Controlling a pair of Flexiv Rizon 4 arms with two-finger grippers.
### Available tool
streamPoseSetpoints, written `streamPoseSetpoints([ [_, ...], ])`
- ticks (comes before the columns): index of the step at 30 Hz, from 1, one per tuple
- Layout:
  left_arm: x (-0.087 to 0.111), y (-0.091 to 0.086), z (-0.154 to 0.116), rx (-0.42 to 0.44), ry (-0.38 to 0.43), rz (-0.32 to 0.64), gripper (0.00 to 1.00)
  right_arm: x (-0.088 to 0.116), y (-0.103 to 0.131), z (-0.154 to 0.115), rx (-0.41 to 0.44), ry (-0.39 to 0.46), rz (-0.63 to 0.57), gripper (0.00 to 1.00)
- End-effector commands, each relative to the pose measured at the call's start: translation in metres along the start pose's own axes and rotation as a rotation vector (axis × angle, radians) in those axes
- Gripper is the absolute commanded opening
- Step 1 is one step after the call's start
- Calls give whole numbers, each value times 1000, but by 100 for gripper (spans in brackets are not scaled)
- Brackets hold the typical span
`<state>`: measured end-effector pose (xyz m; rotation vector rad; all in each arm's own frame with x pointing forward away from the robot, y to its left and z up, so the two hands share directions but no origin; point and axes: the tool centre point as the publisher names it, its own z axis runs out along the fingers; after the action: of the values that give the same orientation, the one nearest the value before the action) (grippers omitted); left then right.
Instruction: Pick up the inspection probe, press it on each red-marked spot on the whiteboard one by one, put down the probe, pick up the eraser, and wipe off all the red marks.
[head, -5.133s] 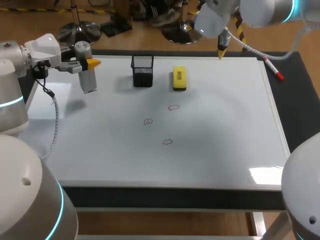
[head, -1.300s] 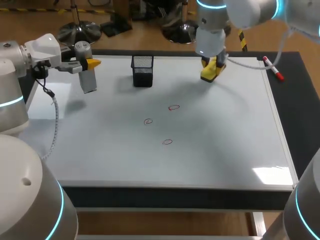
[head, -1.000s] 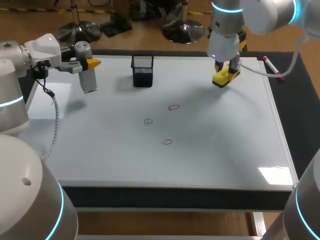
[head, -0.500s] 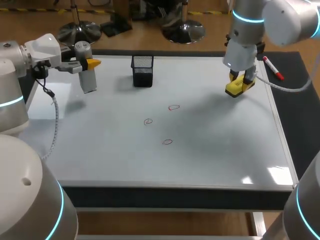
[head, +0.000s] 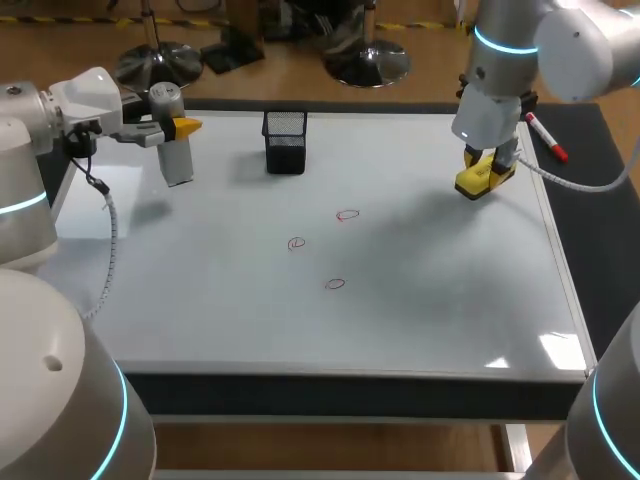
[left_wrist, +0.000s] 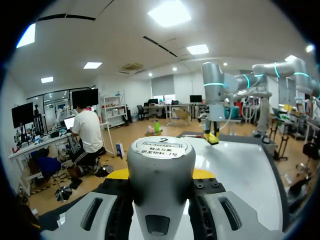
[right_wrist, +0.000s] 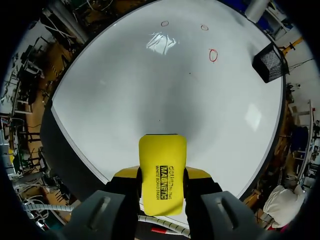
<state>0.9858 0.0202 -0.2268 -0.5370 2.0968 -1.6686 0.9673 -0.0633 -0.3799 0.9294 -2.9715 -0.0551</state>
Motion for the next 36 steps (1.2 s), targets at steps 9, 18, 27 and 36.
streamPoseSetpoints([
  [9,0,0,0,2,-1,2,0,1,-1,-1,2,1,-1,0],
  [18,0,0,0,2,-1,2,0,1,-1,-1,2,1,-1,0],
  [27,6,2,-3,-3,-4,1,0,1,-1,-1,2,1,-1,0],
  [36,52,7,-6,11,-20,-13,0,1,-1,-1,2,1,-1,0],
])
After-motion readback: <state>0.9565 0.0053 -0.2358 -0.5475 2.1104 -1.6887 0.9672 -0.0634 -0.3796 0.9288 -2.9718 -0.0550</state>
